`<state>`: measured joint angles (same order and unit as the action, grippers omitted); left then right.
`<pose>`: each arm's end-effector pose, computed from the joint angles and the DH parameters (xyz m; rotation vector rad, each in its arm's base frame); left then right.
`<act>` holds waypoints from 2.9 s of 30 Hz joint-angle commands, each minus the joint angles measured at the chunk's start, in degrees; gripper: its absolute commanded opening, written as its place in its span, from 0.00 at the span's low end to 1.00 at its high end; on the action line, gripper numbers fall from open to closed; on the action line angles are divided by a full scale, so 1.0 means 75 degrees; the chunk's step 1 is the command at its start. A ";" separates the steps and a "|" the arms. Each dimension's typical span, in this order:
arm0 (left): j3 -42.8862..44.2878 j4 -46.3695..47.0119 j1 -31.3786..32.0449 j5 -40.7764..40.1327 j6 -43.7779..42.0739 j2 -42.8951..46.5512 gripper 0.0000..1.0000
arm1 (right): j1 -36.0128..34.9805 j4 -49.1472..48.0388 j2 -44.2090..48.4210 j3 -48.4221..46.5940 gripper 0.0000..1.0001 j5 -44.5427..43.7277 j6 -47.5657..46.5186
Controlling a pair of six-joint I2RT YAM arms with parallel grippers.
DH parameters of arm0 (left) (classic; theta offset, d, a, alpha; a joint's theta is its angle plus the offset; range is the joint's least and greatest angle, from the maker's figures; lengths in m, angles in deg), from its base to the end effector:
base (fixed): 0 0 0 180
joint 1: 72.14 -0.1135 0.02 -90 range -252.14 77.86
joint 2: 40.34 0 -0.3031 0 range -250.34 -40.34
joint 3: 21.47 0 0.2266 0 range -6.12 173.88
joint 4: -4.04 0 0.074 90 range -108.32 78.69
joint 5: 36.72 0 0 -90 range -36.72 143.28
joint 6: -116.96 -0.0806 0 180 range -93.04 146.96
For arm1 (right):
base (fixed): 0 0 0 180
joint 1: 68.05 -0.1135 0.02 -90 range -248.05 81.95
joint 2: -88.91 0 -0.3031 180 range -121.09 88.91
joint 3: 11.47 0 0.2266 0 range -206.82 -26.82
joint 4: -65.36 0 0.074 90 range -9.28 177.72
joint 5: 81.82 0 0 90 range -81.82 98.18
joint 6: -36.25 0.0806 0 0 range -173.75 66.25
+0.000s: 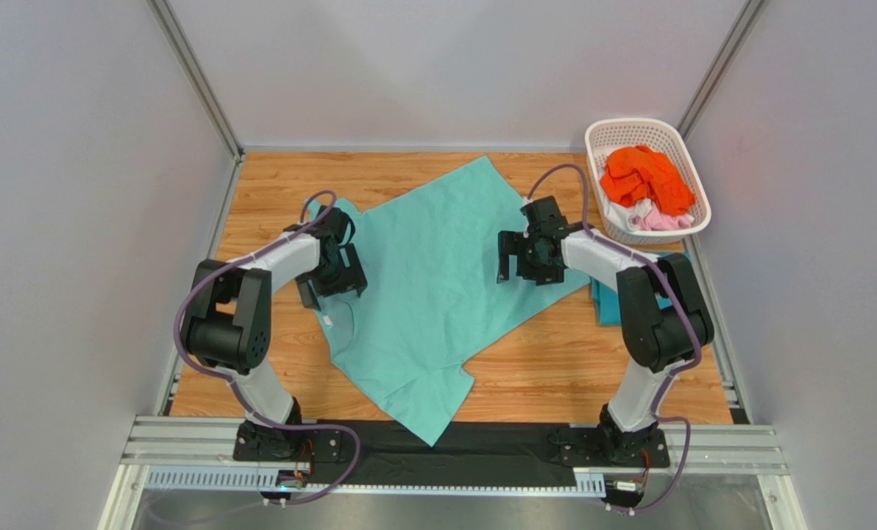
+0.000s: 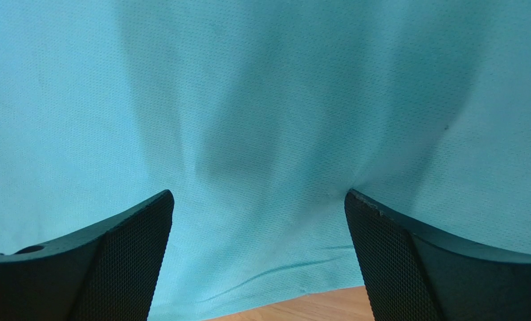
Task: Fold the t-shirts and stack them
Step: Flatten the tshirt out, then fold the tshirt
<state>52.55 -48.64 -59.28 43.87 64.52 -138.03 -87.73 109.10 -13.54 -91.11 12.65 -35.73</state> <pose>0.2996 -0.0549 0.1737 -0.6383 2.7839 0.0671 0.3328 0.1257 0.1800 -0.0624 2.7643 0.2875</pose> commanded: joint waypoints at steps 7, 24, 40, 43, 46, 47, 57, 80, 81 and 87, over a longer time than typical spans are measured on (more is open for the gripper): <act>0.1550 -0.0379 -0.0426 -0.0047 -0.0449 -0.1152 1.00 | -0.0164 -0.0749 0.0871 0.1899 1.00 0.0647 0.0806; 0.1787 -0.0965 -0.0450 0.0201 -0.0286 -0.0454 1.00 | -0.1993 0.0304 0.6790 0.4216 1.00 -0.1307 0.2754; 0.1131 -0.0581 -0.0157 0.1113 -0.0168 0.0287 1.00 | -0.1492 0.0213 0.5753 0.2972 1.00 -0.2555 0.1781; 0.0942 -0.0415 -0.0156 0.1102 -0.0168 0.0030 1.00 | -0.1151 0.0119 0.4780 0.2667 1.00 -0.2132 0.1630; 0.1210 -0.0484 -0.0145 0.0962 -0.0203 -0.0462 1.00 | -0.0951 -0.0185 0.3831 0.2385 1.00 -0.1804 0.1454; 0.1281 -0.0496 -0.0156 0.0973 -0.0250 -0.0591 1.00 | -0.0892 -0.0210 0.3562 0.2280 1.00 -0.1699 0.1383; 0.2558 -0.1058 -0.0414 0.0551 -0.0367 -0.2008 1.00 | -0.0423 -0.0526 0.1170 0.1144 1.00 -0.1030 0.1125; 0.6287 -0.2582 -0.0766 0.0703 -0.0555 -0.3162 1.00 | 0.0210 0.0352 -0.0334 -0.1506 1.00 -0.0407 0.0339; 0.6158 -0.2594 -0.0766 0.0808 -0.0509 -0.2880 1.00 | 0.0210 0.0341 -0.0088 -0.1413 1.00 -0.0466 0.0328; 0.2873 -0.1858 -0.0556 0.1147 -0.0017 0.0025 1.00 | 0.0081 -0.0022 0.2653 0.0518 1.00 -0.0467 0.0864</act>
<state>83.66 -63.78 -64.50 49.95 62.10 -150.44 -86.55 110.30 -5.02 -92.53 9.22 -31.44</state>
